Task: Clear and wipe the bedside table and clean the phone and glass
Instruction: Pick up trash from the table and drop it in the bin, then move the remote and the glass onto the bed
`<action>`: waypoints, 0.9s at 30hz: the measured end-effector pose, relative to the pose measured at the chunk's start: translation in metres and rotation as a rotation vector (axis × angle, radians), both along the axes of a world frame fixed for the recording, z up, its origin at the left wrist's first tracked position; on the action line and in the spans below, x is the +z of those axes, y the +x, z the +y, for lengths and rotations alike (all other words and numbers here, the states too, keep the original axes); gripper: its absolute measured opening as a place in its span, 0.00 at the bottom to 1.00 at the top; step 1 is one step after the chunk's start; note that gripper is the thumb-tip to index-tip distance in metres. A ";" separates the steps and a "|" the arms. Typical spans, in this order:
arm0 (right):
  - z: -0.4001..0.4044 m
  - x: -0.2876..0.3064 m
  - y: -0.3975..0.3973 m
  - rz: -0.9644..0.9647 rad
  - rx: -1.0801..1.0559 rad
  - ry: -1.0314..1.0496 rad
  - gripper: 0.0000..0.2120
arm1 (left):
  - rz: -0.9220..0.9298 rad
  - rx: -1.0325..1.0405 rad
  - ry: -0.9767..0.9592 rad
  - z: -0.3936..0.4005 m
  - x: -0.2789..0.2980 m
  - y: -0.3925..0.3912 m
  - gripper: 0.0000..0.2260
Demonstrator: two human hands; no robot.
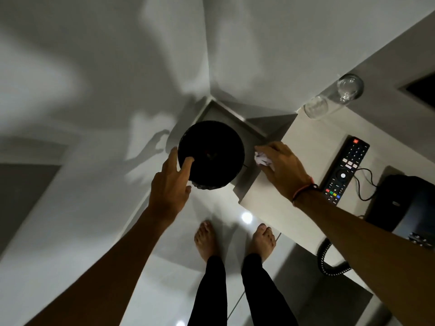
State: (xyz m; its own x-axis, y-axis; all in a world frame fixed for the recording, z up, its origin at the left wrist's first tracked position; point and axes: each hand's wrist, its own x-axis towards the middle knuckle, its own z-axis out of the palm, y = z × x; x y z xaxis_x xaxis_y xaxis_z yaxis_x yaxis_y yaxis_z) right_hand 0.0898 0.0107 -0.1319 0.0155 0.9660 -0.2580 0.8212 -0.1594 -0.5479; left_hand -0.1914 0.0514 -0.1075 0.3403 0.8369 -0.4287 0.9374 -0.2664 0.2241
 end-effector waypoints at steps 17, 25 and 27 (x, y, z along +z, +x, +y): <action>-0.026 0.053 0.012 -0.337 -0.398 -0.070 0.37 | 0.013 -0.249 0.076 0.007 0.037 0.025 0.25; -0.082 0.051 0.054 -0.274 -0.919 -0.322 0.44 | -0.145 -0.871 0.488 0.019 0.051 0.194 0.20; -0.087 0.046 0.058 -0.181 -0.966 -0.374 0.43 | -0.084 -1.015 0.613 0.025 0.060 0.244 0.23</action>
State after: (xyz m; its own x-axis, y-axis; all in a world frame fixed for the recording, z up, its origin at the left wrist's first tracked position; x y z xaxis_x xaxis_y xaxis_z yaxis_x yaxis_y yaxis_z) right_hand 0.1483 -0.0766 -0.0859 0.8050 0.3821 -0.4538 0.3199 -0.9238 -0.2103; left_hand 0.0528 0.0762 -0.0472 0.9741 0.2260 0.0048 0.2242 -0.9631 -0.1491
